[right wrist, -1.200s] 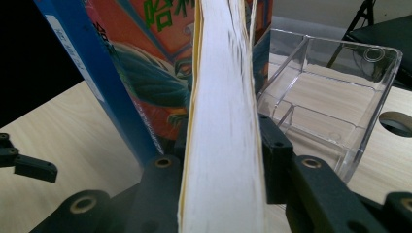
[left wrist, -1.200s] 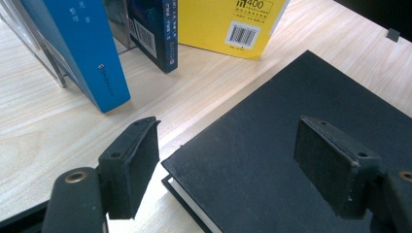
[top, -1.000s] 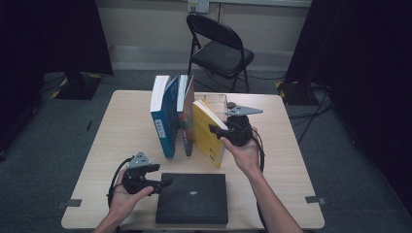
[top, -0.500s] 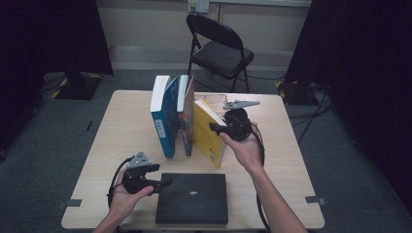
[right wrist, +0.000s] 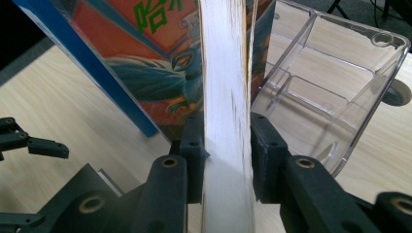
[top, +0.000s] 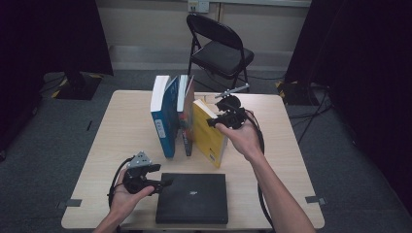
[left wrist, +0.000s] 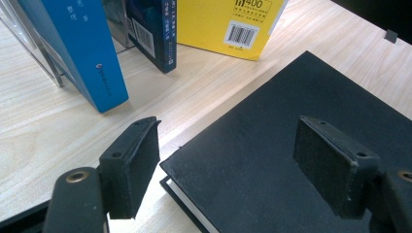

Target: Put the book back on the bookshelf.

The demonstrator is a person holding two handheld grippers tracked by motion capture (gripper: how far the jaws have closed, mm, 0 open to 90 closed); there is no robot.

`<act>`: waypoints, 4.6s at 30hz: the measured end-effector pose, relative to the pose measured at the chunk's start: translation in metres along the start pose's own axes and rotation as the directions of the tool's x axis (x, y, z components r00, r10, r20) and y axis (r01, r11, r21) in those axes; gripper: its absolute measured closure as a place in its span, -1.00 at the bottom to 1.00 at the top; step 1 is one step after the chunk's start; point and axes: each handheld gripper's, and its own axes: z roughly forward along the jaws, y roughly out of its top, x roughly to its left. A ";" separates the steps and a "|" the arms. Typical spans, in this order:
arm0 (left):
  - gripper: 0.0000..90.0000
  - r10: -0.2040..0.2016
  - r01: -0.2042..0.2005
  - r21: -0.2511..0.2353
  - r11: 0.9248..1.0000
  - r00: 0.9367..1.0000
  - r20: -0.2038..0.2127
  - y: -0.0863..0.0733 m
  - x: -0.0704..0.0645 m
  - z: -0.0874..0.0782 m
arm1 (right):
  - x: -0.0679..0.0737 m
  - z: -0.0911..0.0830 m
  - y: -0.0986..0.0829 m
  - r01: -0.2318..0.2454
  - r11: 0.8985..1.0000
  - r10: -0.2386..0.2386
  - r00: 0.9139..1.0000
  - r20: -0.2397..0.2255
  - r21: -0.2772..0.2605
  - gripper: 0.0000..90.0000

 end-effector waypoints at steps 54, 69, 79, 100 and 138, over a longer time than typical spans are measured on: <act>-0.44 0.006 -0.006 -0.010 1.000 1.000 0.008 0.001 0.001 -0.003 | 0.011 0.037 0.036 -0.087 0.922 0.032 0.988 0.150 0.377 0.67; -0.44 0.006 -0.006 -0.018 1.000 1.000 0.008 0.001 0.001 -0.003 | 0.011 0.032 0.058 -0.155 0.930 0.098 0.978 0.182 0.332 0.68; -0.44 0.006 -0.006 -0.018 1.000 1.000 0.007 0.000 0.001 -0.003 | 0.012 0.046 0.076 -0.226 0.914 0.146 0.958 0.246 0.337 0.67; -0.44 0.012 -0.012 -0.012 1.000 1.000 0.017 -0.001 0.000 -0.003 | 0.004 0.083 0.092 -0.320 0.905 0.220 0.916 0.334 0.280 0.67; -0.44 0.031 -0.031 0.013 0.999 0.999 0.034 -0.002 -0.005 0.001 | 0.006 0.068 0.070 -0.258 0.959 0.233 0.954 0.188 0.121 0.39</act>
